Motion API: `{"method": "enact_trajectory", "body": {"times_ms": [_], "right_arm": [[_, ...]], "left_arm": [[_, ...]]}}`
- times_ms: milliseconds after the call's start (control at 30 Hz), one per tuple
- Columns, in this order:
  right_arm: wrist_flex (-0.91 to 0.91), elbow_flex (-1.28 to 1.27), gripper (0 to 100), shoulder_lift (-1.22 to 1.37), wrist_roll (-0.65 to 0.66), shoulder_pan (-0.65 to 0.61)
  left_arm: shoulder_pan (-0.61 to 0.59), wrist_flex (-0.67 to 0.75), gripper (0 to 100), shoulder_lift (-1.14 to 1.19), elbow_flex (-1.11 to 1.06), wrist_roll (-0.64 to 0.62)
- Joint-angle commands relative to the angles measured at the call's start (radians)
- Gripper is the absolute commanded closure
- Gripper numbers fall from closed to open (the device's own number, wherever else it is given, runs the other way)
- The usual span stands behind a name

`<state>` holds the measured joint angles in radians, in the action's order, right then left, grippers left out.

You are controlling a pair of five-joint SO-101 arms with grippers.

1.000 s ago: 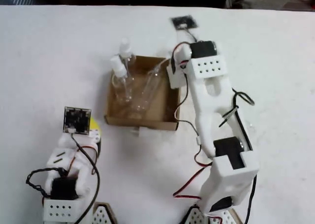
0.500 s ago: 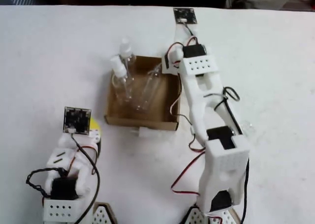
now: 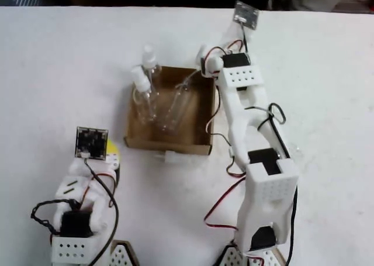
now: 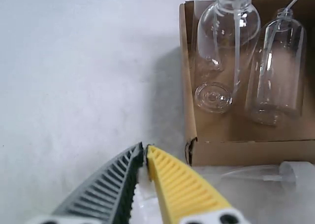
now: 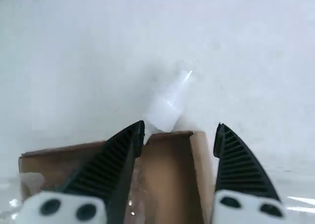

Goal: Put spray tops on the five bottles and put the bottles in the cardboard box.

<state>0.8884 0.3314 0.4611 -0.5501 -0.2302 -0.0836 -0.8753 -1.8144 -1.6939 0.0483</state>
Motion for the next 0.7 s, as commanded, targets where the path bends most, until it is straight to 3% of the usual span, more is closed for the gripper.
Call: {"method": "enact_trajectory", "body": {"times_ms": [0, 200, 367, 667], "right_arm": [[-0.027, 0.038, 80.7, -0.007, -0.060, 0.012], [-0.093, 0.046, 80.5, 0.067, -0.058, 0.008], [-0.113, 0.048, 80.4, 0.113, 0.038, 0.004], [-0.107, 0.041, 80.4, 0.067, 0.038, 0.015]], "left_arm": [[-0.007, -0.002, 98, -0.015, 0.002, 0.011], [-0.007, -0.003, 98, -0.015, 0.002, 0.011], [-0.007, -0.003, 98, -0.015, 0.002, 0.011], [-0.007, -0.003, 98, -0.015, 0.002, 0.011]]}}
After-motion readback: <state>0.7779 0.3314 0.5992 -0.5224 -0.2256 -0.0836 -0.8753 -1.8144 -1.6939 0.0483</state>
